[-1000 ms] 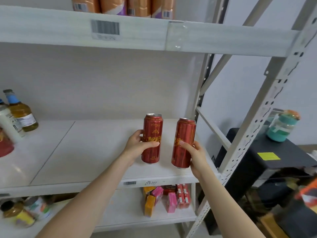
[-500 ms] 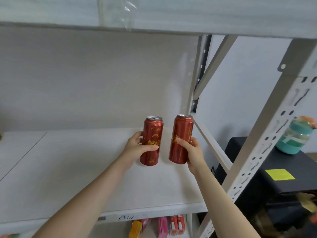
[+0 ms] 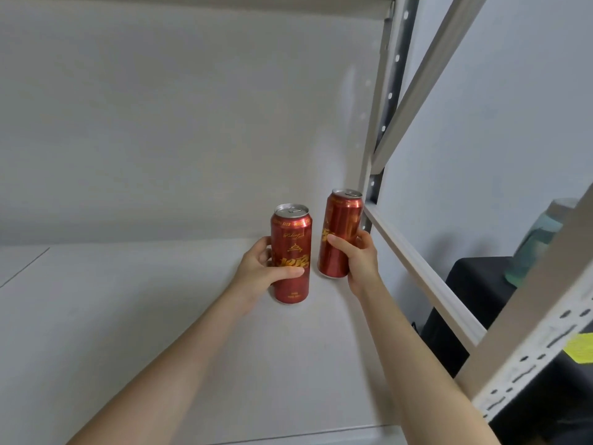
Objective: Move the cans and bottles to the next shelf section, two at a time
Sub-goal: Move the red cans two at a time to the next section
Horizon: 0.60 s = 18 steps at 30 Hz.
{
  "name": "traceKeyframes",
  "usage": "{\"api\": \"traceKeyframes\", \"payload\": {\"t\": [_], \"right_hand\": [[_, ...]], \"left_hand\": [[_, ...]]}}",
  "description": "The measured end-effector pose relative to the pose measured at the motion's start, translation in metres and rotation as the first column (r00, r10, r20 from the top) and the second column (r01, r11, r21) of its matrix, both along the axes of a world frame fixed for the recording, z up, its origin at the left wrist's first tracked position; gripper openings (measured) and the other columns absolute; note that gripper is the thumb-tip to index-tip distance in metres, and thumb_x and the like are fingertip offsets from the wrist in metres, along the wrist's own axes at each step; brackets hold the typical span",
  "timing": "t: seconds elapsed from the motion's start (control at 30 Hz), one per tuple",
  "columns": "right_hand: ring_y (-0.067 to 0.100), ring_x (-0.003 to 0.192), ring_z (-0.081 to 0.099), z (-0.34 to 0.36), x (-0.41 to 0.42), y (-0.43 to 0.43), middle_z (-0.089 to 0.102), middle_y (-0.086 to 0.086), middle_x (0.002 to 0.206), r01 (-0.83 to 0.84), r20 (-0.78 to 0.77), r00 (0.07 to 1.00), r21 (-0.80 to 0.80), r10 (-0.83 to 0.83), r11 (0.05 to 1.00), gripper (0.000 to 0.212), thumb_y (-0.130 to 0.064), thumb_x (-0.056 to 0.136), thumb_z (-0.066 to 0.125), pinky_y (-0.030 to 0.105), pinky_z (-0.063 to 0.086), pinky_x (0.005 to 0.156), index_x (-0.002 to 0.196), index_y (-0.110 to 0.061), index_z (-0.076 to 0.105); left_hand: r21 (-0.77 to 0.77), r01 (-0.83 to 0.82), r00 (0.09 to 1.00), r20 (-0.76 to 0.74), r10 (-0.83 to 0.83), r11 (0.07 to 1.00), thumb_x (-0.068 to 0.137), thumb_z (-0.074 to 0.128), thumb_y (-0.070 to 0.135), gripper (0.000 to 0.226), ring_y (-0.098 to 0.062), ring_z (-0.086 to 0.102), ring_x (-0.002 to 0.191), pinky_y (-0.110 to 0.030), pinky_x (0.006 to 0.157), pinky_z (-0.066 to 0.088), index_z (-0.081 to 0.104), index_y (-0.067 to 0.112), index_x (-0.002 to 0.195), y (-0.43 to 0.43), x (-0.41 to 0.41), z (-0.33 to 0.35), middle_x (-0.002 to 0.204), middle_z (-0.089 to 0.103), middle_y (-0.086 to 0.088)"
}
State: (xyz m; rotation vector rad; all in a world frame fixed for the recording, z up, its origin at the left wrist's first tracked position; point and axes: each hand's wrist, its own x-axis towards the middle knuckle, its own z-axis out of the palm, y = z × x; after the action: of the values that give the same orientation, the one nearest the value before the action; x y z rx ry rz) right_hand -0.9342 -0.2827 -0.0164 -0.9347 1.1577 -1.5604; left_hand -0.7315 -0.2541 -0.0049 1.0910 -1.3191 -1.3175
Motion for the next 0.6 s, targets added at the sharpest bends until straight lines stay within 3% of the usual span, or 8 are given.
{"api": "traceKeyframes", "payload": {"t": [0.23,0.37,0.47,0.6], "right_hand": [[0.024,0.112,0.064,-0.007,-0.005,-0.031,0.064,0.004,0.123,-0.009,-0.056,0.998,-0.031,0.007,0.999,0.087,-0.027,0.057,0.09,0.05,0.052,0.1,0.134,-0.019,0.05],[0.024,0.111,0.064,-0.011,-0.004,-0.048,0.065,0.004,0.122,-0.038,-0.091,0.995,-0.066,0.032,0.997,0.077,-0.023,0.063,0.09,0.049,0.052,0.099,0.129,-0.022,0.051],[0.024,0.111,0.064,-0.015,-0.002,-0.056,0.063,0.004,0.122,-0.064,-0.11,0.992,-0.086,0.054,0.994,0.064,-0.019,0.071,0.087,0.045,0.053,0.096,0.125,-0.024,0.051],[0.02,0.11,0.064,-0.017,-0.004,-0.06,0.062,0.002,0.124,-0.077,-0.143,0.988,-0.091,0.063,0.993,0.066,-0.025,0.074,0.085,0.037,0.055,0.09,0.129,-0.024,0.049]], "left_hand": [[-0.054,0.026,1.0,-0.014,-0.027,0.998,0.042,0.092,0.019,0.082,-0.021,0.07,0.104,-0.048,0.099,0.052,0.06,0.024,0.118,-0.013,-0.003,-0.009,0.111,0.074,0.0],[-0.084,0.044,0.999,0.008,-0.043,0.995,0.052,0.087,0.008,0.075,-0.02,0.07,0.104,-0.046,0.099,0.052,0.059,0.022,0.119,-0.017,-0.003,-0.011,0.112,0.074,-0.001],[-0.108,0.053,0.999,0.003,-0.053,0.993,0.049,0.09,0.012,0.08,-0.023,0.069,0.106,-0.046,0.099,0.052,0.058,0.018,0.122,-0.019,-0.002,-0.015,0.113,0.073,-0.004],[-0.113,0.059,0.998,-0.021,-0.062,0.992,0.046,0.09,0.019,0.087,-0.026,0.068,0.109,-0.045,0.099,0.052,0.057,0.016,0.125,-0.02,-0.001,-0.018,0.117,0.071,-0.007]]}}
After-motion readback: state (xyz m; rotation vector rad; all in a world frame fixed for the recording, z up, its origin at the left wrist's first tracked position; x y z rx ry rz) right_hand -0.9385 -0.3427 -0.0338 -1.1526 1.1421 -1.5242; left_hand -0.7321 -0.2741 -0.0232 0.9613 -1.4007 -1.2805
